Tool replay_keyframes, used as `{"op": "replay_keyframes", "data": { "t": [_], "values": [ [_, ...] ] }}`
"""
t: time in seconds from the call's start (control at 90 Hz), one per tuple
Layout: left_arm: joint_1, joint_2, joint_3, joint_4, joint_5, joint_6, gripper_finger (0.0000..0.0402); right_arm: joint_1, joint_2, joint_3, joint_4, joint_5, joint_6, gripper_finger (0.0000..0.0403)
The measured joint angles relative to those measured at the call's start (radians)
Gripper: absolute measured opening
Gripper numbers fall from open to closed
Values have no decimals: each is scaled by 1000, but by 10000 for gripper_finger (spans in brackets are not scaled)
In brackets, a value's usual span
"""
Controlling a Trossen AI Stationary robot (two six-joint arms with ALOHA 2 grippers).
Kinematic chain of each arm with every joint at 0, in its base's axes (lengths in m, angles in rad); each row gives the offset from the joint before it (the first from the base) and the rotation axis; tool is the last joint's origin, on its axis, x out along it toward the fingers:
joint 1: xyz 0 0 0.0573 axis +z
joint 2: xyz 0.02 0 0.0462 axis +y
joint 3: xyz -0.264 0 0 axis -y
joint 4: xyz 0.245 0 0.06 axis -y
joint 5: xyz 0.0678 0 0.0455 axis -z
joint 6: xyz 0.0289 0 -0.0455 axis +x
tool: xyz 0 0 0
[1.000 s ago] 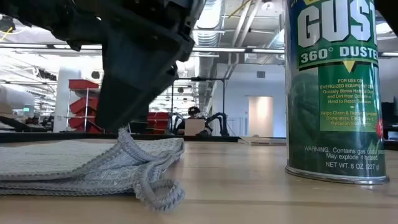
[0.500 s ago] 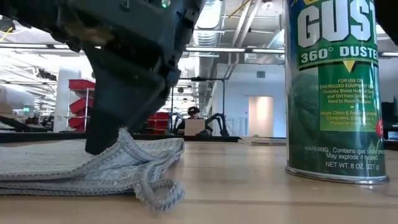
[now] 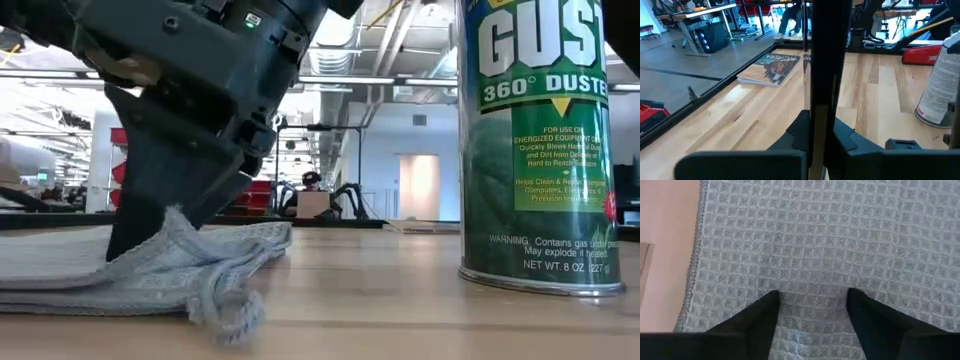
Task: Apply microfiber cloth
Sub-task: Wipe the front of the black cellphone with the gray microfiber cloth
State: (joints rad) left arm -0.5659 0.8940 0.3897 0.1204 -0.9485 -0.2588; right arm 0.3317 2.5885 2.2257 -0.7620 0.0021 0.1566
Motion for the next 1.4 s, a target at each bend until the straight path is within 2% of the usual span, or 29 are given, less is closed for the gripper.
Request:
{"op": "replay_keyframes", "data": {
  "t": [0.078,0.178,0.233,0.433,0.622,0.867,1.167,1.4],
  "values": [
    [0,0,0,0,1,-1,4,0,9,1,10,-5,-9,133],
    [-1,0,0,-3,0,4,4,0,24,1,18,-15,-24,37],
    [-6,-5,0,-3,-8,4,4,2,24,0,20,-14,-32,17],
    [-23,-91,0,-5,-22,65,4,11,24,32,8,12,-34,5],
    [-55,-190,0,-2,-22,128,3,51,31,124,-31,153,-65,2],
    [-72,-254,0,-19,-21,143,3,85,-109,108,-12,395,-53,1],
    [-80,-216,0,18,5,107,3,104,-252,108,5,751,-90,0],
    [-108,-102,0,171,40,118,3,63,-287,109,67,881,-203,0]
  ]
}}
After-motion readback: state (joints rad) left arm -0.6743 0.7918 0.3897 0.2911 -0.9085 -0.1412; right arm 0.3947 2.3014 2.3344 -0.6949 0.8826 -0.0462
